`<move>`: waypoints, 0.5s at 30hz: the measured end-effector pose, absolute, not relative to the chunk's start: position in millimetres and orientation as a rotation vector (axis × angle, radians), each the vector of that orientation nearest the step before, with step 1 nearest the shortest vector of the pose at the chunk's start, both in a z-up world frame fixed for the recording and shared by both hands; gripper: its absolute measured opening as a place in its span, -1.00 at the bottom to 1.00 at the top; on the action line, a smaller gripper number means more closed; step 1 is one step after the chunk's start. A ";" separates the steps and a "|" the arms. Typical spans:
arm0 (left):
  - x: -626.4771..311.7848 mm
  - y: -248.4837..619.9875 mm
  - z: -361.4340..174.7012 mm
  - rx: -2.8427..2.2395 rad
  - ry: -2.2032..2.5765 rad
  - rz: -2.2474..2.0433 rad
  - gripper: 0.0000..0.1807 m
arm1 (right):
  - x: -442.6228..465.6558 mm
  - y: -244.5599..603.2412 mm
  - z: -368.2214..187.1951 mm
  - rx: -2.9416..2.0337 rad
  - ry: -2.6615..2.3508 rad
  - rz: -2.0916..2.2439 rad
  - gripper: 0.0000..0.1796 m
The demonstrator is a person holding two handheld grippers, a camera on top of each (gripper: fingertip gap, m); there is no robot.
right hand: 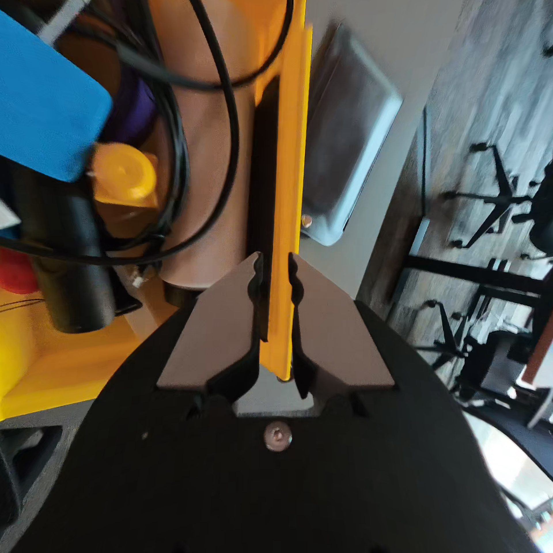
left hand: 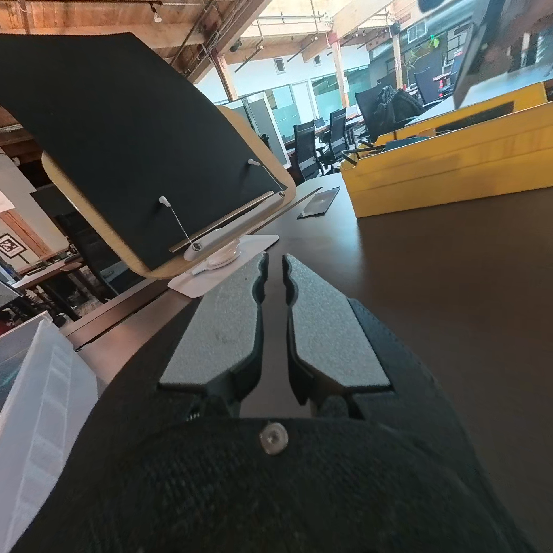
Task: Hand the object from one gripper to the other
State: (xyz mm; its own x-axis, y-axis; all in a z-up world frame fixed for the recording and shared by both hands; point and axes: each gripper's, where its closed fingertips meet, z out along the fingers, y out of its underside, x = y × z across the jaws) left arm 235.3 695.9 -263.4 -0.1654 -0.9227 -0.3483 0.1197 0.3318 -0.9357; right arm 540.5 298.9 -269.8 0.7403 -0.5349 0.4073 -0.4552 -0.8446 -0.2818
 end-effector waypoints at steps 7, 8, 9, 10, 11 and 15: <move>232.0 696.4 -256.7 -0.779 1.381 -1.043 -1.00 | 489.4 378.5 -223.1 -2.470 0.452 -0.641 -0.82; 227.0 693.4 -253.1 -0.752 1.361 -1.034 -1.00 | 476.7 387.0 -219.7 -2.424 0.411 -0.596 -0.80; 222.3 690.4 -251.3 -0.742 1.347 -1.026 -1.00 | 464.5 392.9 -217.2 -2.382 0.382 -0.547 -0.77; 217.3 687.7 -250.1 -0.768 1.347 -1.032 -1.00 | 452.3 396.5 -216.6 -2.346 0.354 -0.494 -0.76; 209.1 682.5 -247.2 -0.798 1.372 -1.055 -1.00 | 441.5 397.6 -217.6 -2.317 0.330 -0.449 -0.74; 145.6 687.8 -190.0 -0.676 1.366 -0.998 -0.86 | 436.6 372.4 -236.0 -2.279 0.311 -0.499 -0.75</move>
State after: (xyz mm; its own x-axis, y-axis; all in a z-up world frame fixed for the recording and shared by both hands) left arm 145.6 687.8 -190.0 -0.0762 -0.8780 -0.4725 0.1835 0.4535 -0.8722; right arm 436.6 372.4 -236.0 0.8935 -0.3684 0.2568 -0.0676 -0.6757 -0.7341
